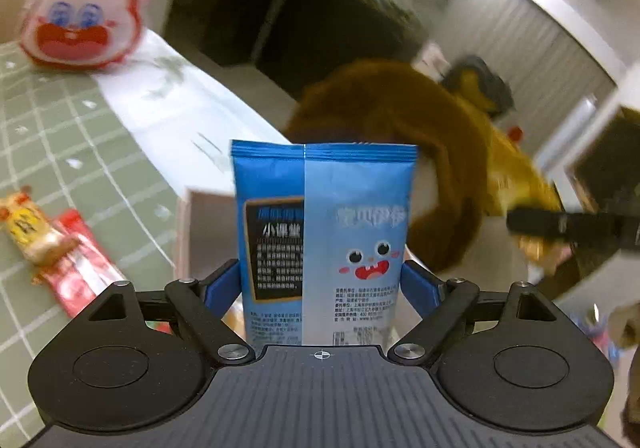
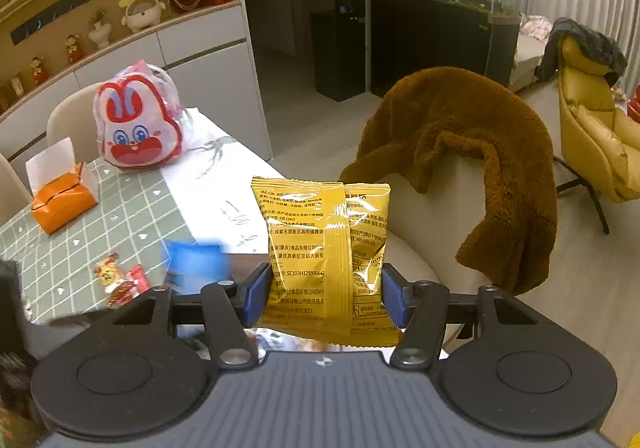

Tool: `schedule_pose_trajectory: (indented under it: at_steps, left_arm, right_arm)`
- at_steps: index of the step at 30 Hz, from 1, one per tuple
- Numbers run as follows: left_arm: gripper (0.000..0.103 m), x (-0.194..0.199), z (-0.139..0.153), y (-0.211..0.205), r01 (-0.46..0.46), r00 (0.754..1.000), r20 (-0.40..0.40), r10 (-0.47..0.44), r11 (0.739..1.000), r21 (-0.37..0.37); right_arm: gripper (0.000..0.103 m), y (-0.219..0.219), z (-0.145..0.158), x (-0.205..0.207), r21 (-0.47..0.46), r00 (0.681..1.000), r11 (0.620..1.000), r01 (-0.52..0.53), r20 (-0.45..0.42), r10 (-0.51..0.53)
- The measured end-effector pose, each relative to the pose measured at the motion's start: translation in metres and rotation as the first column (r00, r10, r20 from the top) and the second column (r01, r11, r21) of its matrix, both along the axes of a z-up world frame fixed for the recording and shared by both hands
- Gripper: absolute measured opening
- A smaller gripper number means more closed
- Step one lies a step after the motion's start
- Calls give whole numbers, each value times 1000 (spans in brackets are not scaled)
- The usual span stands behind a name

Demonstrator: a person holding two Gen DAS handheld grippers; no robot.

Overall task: Organize snacks
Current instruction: 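Lift both bags over the pink box and open both grippers to drop them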

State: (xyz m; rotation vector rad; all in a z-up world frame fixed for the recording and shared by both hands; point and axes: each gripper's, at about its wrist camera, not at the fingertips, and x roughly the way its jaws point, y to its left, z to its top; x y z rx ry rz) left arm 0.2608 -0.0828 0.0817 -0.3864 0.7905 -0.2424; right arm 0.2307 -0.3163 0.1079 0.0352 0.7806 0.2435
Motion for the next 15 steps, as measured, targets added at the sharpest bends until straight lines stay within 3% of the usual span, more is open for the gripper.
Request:
schedule_pose_trajectory:
  at_steps: [2,4,6,8,11,15]
  left_arm:
    - [87,3,4,3,15,1000,-20,-15,1000,6]
    - [87,8,2,-5,105,993,-63,-102,994,31]
    - [86,15,-9,-23,193,975,-137,-175,973,129]
    - [82,15,-22,-32,223,967,-167,-194,958,179]
    - [82,5,-29,-31,227,962,-185,-201,965,134]
    - [81,-8,-29,-26,222,963,-187,-193,963,153]
  right_arm:
    - [58,1,-2,6,21,1000,1000,-20,-7,20]
    - [58,6,-5,12,52,999,998,-41,-12,41]
    - [58,14,-9,18,77,998,996,-54,-27,56]
    - [58,21,-15,26,94,996,994,-53,-63,59]
    - [58,37,-29,35,109,986,988,-109,-117,122]
    - [59,57,-47,41,114,972,982,-152,-162,169]
